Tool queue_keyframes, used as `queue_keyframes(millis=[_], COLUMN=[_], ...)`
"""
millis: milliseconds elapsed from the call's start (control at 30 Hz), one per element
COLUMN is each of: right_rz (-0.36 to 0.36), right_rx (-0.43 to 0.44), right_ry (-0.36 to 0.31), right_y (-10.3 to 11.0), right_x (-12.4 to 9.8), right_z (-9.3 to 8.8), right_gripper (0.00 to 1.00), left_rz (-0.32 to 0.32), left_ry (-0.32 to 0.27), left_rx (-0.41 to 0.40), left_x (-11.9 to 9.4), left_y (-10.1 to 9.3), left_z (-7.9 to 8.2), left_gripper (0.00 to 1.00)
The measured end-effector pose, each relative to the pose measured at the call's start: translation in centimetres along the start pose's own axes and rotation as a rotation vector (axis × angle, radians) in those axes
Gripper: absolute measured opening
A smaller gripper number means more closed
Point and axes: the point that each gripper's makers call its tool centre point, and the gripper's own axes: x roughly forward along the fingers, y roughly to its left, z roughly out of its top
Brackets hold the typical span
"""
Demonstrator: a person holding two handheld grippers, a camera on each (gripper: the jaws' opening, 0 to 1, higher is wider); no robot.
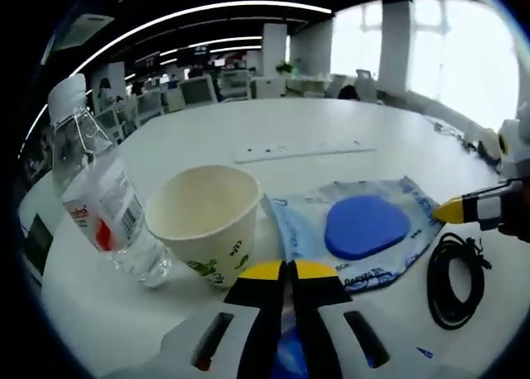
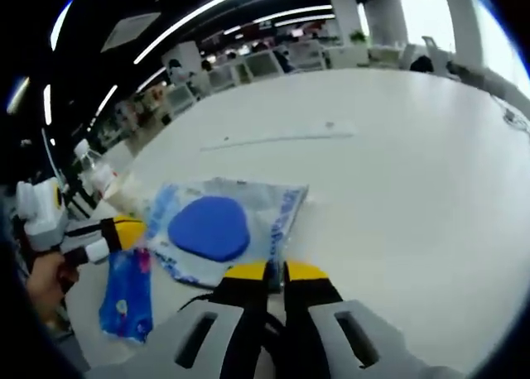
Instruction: Arrange the tabletop items into an orderly group along one side of the table until the central work area is clear of visible clutter.
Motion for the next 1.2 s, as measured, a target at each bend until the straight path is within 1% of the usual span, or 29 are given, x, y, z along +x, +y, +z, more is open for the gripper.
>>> queue_keyframes(millis=[67,133,267,400,467,533,600,633,733,800,833,867,933,1000,1100,1167,1200], right_rz=[0.007,0.004,-0.014,-0.027,-0.05,-0.054,-0.045,-0.042,-0.032,-0.023,-0.023,-0.022,-0.021,-0.025,-0.027,-0.023,-0.028], right_rx=[0.012,0.017,0.03,0.021,0.018,0.014,0.018,0.02,0.011,0.004,0.004,0.002,-0.003,-0.009,-0.015,-0.017,-0.039], right_ry=[-0.01,-0.017,-0.035,-0.055,-0.056,-0.056,-0.055,-0.053,-0.042,-0.04,-0.038,-0.037,-0.032,-0.028,-0.04,-0.031,-0.019], right_y=[0.2,0.2,0.2,0.5,0.4,0.6,0.9,1.0,1.8,2.5,2.7,2.9,3.4,3.9,4.5,4.9,5.2], right_x=[0.0,-0.1,-0.5,-1.3,-1.7,-2.2,-2.7,-2.9,-3.8,-4.6,-4.9,-5.2,-5.8,-6.6,-7.3,-7.6,-7.8], right_z=[0.0,0.1,0.5,1.1,1.2,1.2,1.1,1.0,0.7,0.4,0.3,0.2,-0.1,-0.4,-0.5,-0.8,-1.1], right_gripper=[0.08,0.09,0.23,0.33,0.42,0.49,0.52,0.55,0.62,0.67,0.71,0.74,0.81,0.84,0.9,0.93,0.94], left_rz=[0.004,0.0,-0.019,-0.036,-0.044,-0.06,-0.07,-0.075,-0.111,-0.131,-0.135,-0.154,-0.175,-0.212,-0.236,-0.245,-0.251], left_ry=[-0.005,-0.004,0.006,0.009,0.009,0.016,0.017,0.018,0.014,0.005,0.003,-0.006,-0.014,-0.038,-0.06,-0.066,-0.07], left_rx=[0.031,0.025,0.023,0.041,0.071,0.078,0.086,0.086,0.071,0.085,0.087,0.095,0.087,0.105,0.117,0.127,0.13], left_x=[-0.2,-0.4,-1.0,-1.7,-2.0,-2.4,-2.9,-3.1,-4.0,-4.4,-4.6,-4.9,-5.4,-5.8,-6.5,-6.8,-6.9], left_y=[0.0,0.0,-0.2,-0.4,-0.6,-0.7,-0.7,-0.7,-0.9,-1.1,-1.2,-1.4,-1.5,-1.8,-1.9,-1.7,-1.6], left_z=[0.1,0.2,0.2,0.4,0.5,0.5,0.5,0.5,0.8,1.0,1.1,1.3,1.4,1.8,1.8,1.7,1.7], left_gripper=[0.09,0.11,0.18,0.25,0.32,0.34,0.36,0.39,0.44,0.48,0.5,0.53,0.57,0.62,0.67,0.69,0.71])
